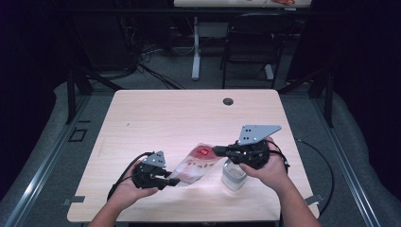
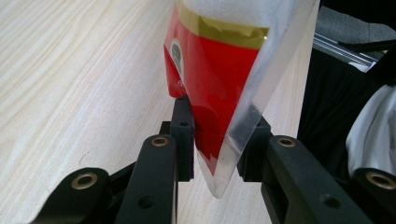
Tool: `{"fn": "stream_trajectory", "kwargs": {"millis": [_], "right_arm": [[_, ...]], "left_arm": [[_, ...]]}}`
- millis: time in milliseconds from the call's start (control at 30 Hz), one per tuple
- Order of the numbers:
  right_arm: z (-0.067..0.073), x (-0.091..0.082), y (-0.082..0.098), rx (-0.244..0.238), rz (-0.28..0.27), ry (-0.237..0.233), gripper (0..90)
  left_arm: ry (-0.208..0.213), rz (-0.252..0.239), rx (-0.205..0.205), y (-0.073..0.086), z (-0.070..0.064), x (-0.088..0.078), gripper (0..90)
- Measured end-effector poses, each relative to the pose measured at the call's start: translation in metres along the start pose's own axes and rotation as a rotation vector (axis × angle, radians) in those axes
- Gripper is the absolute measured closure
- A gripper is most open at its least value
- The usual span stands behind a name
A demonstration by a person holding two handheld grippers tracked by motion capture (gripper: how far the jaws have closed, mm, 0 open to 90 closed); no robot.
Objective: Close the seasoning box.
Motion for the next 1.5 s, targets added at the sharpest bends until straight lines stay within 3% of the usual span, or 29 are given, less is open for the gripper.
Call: {"fn": "stream_trajectory", "kwargs": {"millis": [33,167,333,400,433,500,533,600,767,900,933,967,1033,1133,1167,1200,1300,1333,1367,1400,1500], "right_arm": [[0.000,0.000,0.000,0.003,-0.010,0.000,90.0],[-0.001,-0.003,0.001,0.004,-0.027,0.001,90.0],[-0.002,-0.006,0.006,0.018,-0.048,0.007,90.0],[-0.003,-0.008,0.007,0.023,-0.052,0.010,90.0],[-0.003,-0.009,0.008,0.027,-0.055,0.014,90.0],[-0.003,-0.011,0.011,0.033,-0.056,0.021,90.0],[-0.003,-0.011,0.011,0.033,-0.056,0.021,90.0],[-0.002,-0.012,0.013,0.038,-0.058,0.027,90.0],[-0.002,-0.012,0.021,0.064,-0.071,0.027,90.0],[-0.001,-0.010,0.025,0.068,-0.059,0.022,90.0],[0.000,-0.009,0.025,0.070,-0.059,0.019,90.0],[0.001,-0.009,0.026,0.069,-0.056,0.016,90.0],[0.002,-0.008,0.027,0.073,-0.055,0.016,90.0],[0.002,-0.007,0.029,0.078,-0.052,0.013,90.0],[0.003,-0.007,0.030,0.079,-0.048,0.012,90.0],[0.003,-0.006,0.031,0.078,-0.044,0.012,90.0],[0.004,-0.004,0.034,0.080,-0.030,0.014,90.0],[0.004,-0.004,0.035,0.083,-0.029,0.013,90.0],[0.004,-0.004,0.036,0.082,-0.023,0.015,90.0],[0.004,-0.003,0.038,0.087,-0.022,0.015,90.0],[0.003,-0.004,0.041,0.092,-0.015,0.013,90.0]], "left_arm": [[-0.015,0.001,0.000,-0.001,0.000,-0.001,72.9],[0.005,-0.007,-0.001,-0.003,-0.001,-0.004,72.9],[-0.029,0.005,0.000,-0.007,-0.004,-0.008,72.8],[-0.004,0.000,-0.001,-0.008,-0.005,-0.007,72.9],[-0.023,0.008,0.001,-0.008,-0.006,-0.008,72.9],[-0.008,0.003,-0.002,-0.009,-0.007,-0.006,72.9],[-0.027,0.013,0.001,-0.010,-0.007,-0.007,72.9],[-0.006,0.013,0.002,-0.010,-0.007,-0.006,72.9],[-0.005,0.025,0.003,-0.010,-0.007,-0.008,72.9],[-0.014,0.042,0.003,-0.008,-0.006,-0.007,72.9],[-0.033,0.049,0.004,-0.007,-0.006,-0.007,72.9],[-0.012,0.045,0.003,-0.007,-0.005,-0.006,72.8],[-0.033,0.053,0.006,-0.006,-0.005,-0.007,72.8],[-0.015,0.051,0.002,-0.005,-0.004,-0.006,72.8],[-0.036,0.058,0.005,-0.005,-0.004,-0.006,72.9],[-0.011,0.055,0.001,-0.004,-0.003,-0.005,72.8],[-0.010,0.057,-0.005,-0.003,-0.002,-0.003,72.8],[-0.028,0.063,-0.004,-0.002,-0.002,-0.003,72.8],[-0.005,0.056,-0.007,-0.002,-0.002,-0.001,72.8],[-0.021,0.066,-0.005,-0.002,-0.002,-0.001,72.8],[-0.002,0.061,-0.010,-0.003,-0.002,0.001,72.7]]}}
Point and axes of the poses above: each handheld gripper's, and its own axes: x roughly forward along the jaws, y roughly out of its underside, z roughly to its left, the point moved 4 cm from there along x, roughly forward along the jaws, and after that the axes turned 15 degrees about -x, right-handed, at the moved point
